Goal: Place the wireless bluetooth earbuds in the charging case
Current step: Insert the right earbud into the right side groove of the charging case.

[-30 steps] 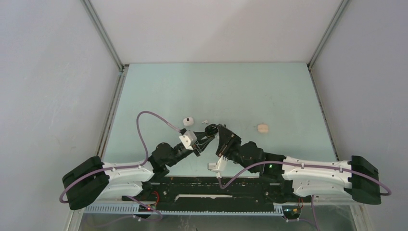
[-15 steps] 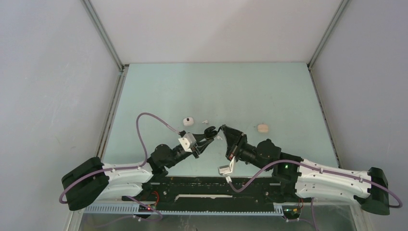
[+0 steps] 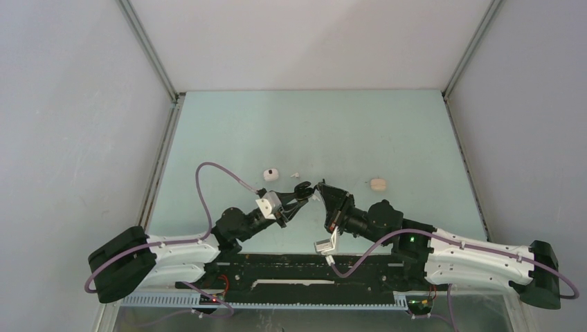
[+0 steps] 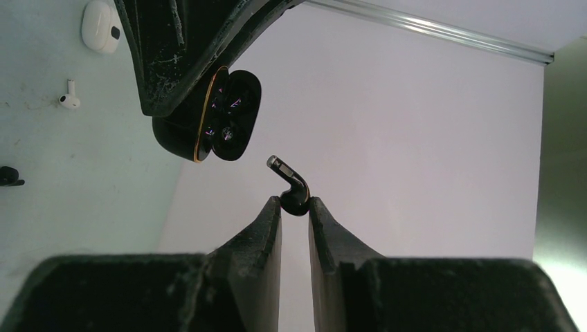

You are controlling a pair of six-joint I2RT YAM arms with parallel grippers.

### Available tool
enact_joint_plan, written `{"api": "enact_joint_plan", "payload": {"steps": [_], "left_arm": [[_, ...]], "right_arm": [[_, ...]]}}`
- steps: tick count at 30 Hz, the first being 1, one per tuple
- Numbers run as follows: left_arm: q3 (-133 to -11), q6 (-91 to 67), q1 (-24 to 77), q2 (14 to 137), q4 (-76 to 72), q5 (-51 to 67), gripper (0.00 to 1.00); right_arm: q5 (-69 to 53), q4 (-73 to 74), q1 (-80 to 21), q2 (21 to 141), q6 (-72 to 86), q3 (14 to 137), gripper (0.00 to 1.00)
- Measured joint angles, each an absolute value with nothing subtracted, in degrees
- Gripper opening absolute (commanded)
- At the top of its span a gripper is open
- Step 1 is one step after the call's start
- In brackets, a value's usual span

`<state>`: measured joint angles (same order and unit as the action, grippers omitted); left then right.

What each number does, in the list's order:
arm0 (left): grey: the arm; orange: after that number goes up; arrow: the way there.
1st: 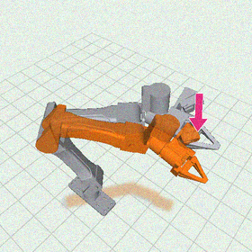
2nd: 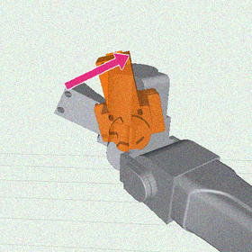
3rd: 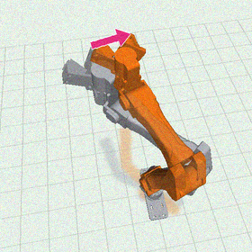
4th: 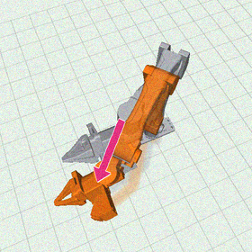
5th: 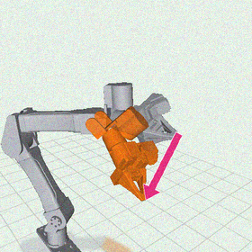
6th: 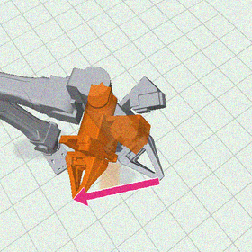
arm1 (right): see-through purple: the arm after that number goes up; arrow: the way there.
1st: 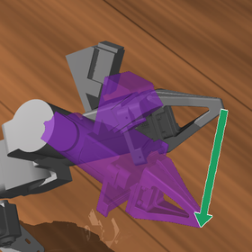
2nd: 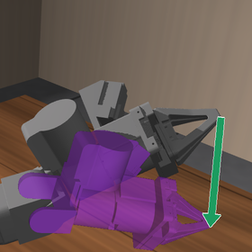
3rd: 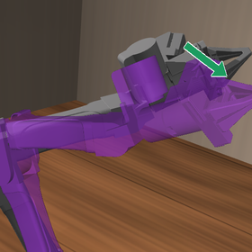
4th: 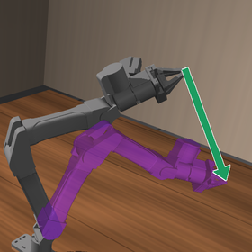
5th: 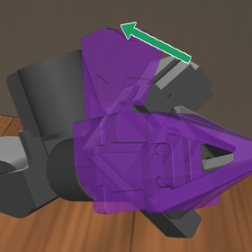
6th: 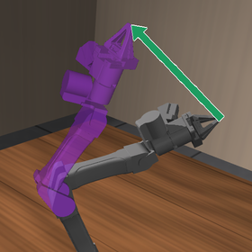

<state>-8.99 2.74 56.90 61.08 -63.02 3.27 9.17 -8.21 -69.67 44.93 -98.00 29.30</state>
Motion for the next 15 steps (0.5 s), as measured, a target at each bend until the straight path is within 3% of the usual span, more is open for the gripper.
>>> {"api": "enact_joint_plan", "payload": {"steps": [15], "left_arm": [[-8.99,3.05,56.90,61.06,-63.33,3.38,0.00]], "right_arm": [[9.58,-7.29,-69.67,45.43,-98.37,29.30,0.00]]}}
